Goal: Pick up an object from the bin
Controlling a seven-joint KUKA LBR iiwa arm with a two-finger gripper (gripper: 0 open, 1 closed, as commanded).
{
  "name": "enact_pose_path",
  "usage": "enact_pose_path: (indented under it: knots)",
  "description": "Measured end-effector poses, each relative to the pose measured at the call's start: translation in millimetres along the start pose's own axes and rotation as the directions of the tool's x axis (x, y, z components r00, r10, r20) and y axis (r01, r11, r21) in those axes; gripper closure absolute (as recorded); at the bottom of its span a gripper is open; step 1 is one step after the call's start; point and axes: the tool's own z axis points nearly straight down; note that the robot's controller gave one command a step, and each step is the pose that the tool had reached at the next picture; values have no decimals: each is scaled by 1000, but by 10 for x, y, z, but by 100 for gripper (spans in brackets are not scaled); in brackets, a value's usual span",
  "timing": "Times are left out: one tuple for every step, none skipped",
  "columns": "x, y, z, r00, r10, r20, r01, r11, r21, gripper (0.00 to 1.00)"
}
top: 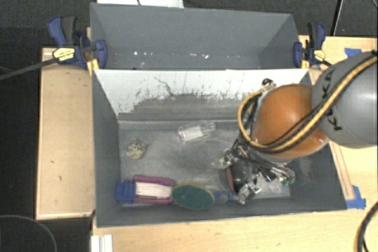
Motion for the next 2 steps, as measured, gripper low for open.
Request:
enact_pose_path:
  knots:
    - [-80,-16,272,995,-101,17,101,995,9,0]
    - [-94,59,267,966,-260,18,259,966,13,0]
